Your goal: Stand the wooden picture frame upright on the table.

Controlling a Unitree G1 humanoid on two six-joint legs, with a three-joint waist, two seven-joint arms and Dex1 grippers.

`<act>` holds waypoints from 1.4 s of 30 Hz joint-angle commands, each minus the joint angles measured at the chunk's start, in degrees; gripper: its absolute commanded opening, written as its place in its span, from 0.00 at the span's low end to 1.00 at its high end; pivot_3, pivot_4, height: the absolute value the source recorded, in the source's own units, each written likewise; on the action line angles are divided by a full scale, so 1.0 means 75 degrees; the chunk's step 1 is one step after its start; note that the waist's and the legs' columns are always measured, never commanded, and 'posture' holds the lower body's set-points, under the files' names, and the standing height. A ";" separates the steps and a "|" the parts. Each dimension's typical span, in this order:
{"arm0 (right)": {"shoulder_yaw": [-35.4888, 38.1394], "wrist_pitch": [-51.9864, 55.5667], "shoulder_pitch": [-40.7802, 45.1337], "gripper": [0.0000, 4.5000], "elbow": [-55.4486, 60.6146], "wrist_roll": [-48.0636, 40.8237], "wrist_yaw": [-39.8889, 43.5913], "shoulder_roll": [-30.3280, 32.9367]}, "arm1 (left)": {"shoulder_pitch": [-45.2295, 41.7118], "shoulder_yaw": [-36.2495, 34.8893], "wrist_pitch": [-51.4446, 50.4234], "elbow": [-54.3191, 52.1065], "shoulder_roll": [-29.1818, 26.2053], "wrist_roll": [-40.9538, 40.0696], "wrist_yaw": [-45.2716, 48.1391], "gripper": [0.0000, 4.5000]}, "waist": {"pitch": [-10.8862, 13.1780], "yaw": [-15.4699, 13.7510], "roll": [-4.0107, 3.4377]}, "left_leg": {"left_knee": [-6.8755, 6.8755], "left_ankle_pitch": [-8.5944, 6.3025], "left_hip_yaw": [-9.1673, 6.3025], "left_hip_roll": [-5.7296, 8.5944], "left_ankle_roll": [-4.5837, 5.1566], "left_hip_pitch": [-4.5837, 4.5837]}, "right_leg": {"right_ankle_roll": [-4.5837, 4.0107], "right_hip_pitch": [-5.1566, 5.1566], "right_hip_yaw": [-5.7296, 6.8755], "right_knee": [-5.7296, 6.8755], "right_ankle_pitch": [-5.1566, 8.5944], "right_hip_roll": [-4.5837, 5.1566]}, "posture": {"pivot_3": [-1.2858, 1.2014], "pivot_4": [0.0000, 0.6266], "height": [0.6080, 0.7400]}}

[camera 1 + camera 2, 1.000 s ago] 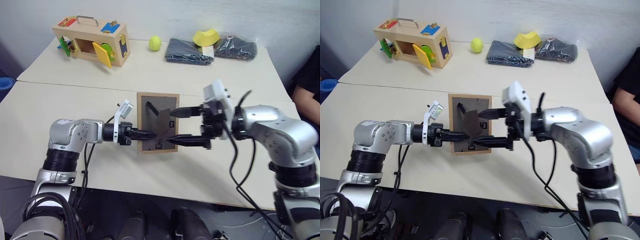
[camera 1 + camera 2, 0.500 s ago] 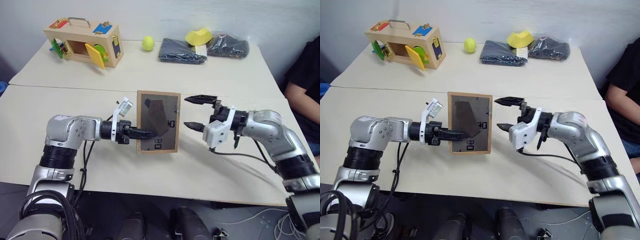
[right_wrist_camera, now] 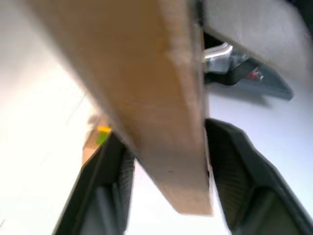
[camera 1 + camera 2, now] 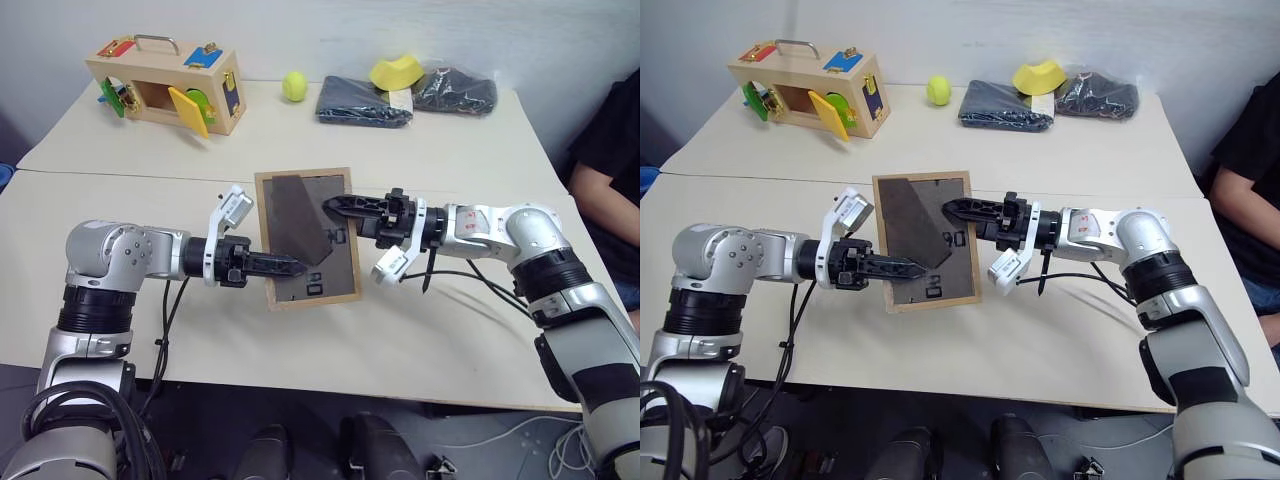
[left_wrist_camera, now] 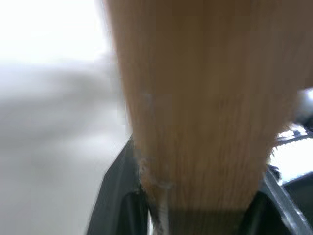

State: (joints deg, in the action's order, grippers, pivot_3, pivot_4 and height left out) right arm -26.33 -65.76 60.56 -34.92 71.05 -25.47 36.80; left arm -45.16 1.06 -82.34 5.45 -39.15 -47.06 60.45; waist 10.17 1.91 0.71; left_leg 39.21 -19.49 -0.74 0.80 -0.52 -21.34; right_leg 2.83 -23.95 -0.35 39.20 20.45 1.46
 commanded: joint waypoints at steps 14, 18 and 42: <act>-0.0609 -0.0912 0.0544 0.27 -0.2486 -0.4245 0.2992 -0.0009 | 0.2484 -0.2779 0.2084 -0.2682 -0.2514 0.0039 0.0189 1.00 | 0.0013 0.0323 0.0017 | -0.0010 0.0009 0.0005 0.0003 -0.0010 0.0002 | -0.0019 -0.0023 -0.0013 0.0040 0.0011 0.0001 | 0.52 0.24 1.00; -0.0288 0.3765 -0.1256 0.27 0.0756 -1.1368 0.8793 0.0226 | 0.3347 -0.3717 0.2732 -0.3740 -0.1964 -0.0069 -0.0517 1.00 | 0.0018 0.0329 0.0027 | -0.0001 0.0007 -0.0015 -0.0009 0.0006 0.0019 | -0.0018 0.0025 0.0011 0.0022 0.0010 0.0006 | 0.52 0.24 1.00; 0.1514 1.3296 -0.2792 0.87 0.3235 -1.4098 1.1384 -0.0846 | 0.3225 -0.3258 0.3783 -0.3808 -0.1503 -0.0485 -0.1412 1.00 | 0.0032 -0.0031 0.0002 | -0.0011 -0.0016 -0.0034 -0.0005 0.0039 0.0006 | 0.0005 0.0043 0.0030 -0.0051 -0.0006 0.0013 | 0.52 0.24 1.00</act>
State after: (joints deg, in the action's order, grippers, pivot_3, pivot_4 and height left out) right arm -17.02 32.78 39.77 -13.27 -34.44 58.71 30.36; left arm -19.99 -23.24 -55.49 -23.47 -49.40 -50.29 49.00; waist 10.41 1.68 0.73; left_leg 39.13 -19.61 -0.99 0.76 -0.23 -21.29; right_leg 2.87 -23.63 -0.13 38.83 20.41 1.56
